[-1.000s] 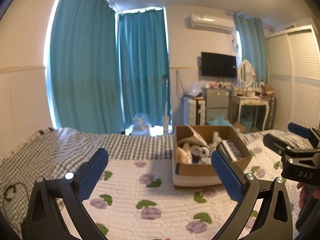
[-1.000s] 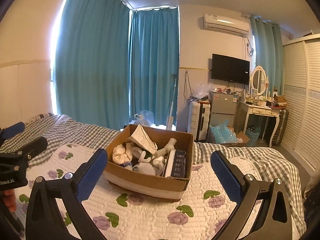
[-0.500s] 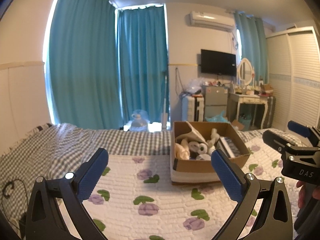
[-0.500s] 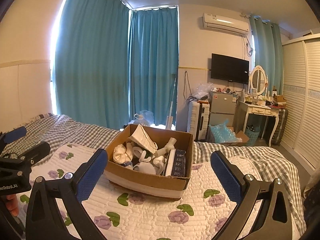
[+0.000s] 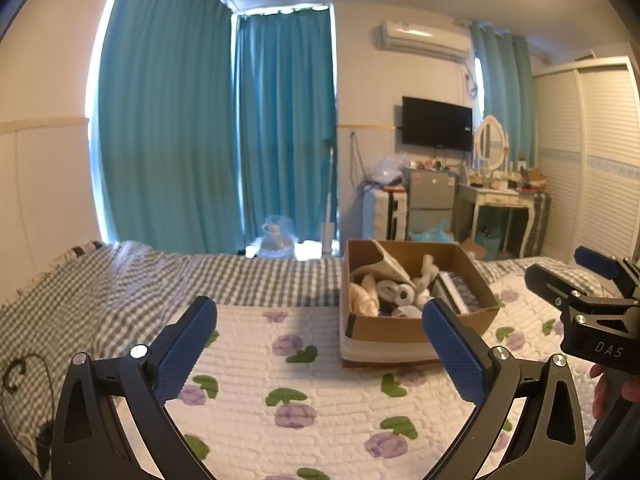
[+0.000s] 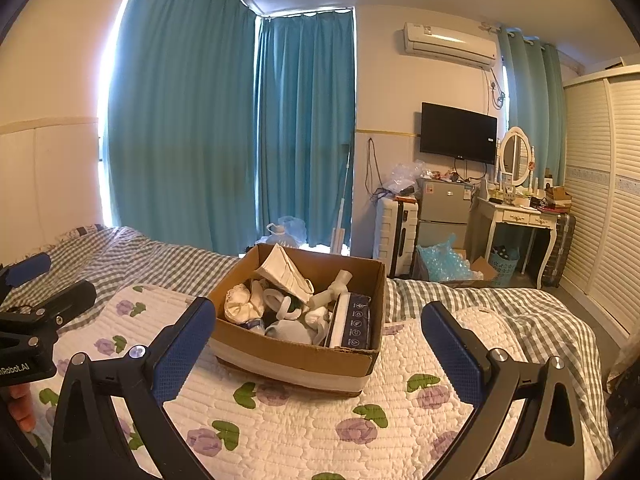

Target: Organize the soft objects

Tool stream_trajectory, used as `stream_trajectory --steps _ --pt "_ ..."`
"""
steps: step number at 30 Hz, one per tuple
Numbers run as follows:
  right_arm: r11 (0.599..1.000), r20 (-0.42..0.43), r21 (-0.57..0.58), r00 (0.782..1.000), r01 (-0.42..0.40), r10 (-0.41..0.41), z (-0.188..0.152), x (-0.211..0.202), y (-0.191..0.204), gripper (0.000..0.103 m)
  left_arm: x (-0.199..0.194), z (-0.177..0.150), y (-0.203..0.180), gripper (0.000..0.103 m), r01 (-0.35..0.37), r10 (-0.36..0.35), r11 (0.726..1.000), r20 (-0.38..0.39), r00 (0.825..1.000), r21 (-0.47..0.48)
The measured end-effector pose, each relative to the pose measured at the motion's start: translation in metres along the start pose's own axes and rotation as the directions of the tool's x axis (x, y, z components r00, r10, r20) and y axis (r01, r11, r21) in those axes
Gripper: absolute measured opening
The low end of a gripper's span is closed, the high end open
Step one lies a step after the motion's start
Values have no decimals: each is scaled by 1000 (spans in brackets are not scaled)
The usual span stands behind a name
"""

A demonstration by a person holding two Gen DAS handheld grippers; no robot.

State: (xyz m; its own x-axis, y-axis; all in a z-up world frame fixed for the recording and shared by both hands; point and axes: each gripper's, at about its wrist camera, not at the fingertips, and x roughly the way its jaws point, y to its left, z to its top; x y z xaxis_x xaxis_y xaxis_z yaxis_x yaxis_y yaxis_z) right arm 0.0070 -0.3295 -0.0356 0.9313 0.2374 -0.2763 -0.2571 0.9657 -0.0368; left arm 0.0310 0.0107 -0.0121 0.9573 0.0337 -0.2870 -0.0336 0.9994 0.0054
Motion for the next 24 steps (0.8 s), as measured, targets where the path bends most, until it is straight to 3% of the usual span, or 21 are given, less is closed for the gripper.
stream_trajectory --steps 24 --pt "1000 -18 5 1000 -5 5 -2 3 0 103 -1 -3 -4 103 -1 1 1000 -8 1000 -3"
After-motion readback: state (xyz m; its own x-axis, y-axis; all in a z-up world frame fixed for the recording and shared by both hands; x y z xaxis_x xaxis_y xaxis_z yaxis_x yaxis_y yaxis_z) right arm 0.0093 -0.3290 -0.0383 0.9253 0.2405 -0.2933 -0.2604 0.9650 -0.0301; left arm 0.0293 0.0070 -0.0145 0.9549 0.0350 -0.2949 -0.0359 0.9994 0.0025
